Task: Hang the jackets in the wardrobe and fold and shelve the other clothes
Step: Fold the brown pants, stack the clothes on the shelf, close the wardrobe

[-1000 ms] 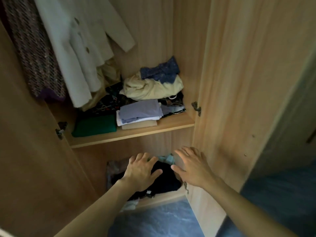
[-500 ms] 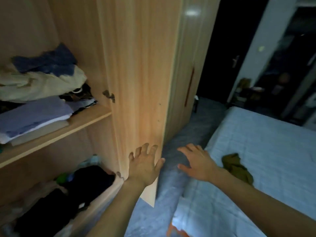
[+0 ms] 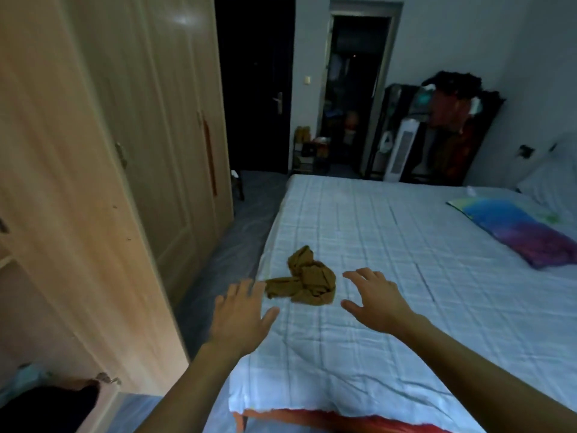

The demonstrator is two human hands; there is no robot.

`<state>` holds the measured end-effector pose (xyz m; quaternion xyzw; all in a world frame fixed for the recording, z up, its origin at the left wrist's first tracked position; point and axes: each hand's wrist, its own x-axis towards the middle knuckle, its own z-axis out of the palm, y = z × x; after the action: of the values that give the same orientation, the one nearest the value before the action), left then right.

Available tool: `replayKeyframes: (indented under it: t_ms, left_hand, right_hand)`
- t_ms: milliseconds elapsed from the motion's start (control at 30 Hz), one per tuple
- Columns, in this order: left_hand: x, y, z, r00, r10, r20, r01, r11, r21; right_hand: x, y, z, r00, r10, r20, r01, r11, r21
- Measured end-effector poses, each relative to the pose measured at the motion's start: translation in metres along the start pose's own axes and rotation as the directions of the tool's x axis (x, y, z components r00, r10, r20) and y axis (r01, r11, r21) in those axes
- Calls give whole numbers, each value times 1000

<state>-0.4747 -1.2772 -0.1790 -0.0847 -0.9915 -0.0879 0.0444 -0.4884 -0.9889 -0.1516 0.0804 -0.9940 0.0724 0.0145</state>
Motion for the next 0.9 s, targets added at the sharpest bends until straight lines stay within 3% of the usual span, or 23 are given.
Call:
replayKeyframes:
  t_ms: [467,633,900]
  left_hand:
    - [56,168,42,999,34,30,-33,999,-28]
    - [73,211,59,997,41,73,-39,999,-21]
    - [120,226,83,991,119,66,-118,993,-19]
  right_hand:
    - [-28,203,11,998,24,52,-32,987,158]
    - [-32,244,16,997,21,77,-35,981,193]
    - [-17,279,25,997,56,58,-69,963,261]
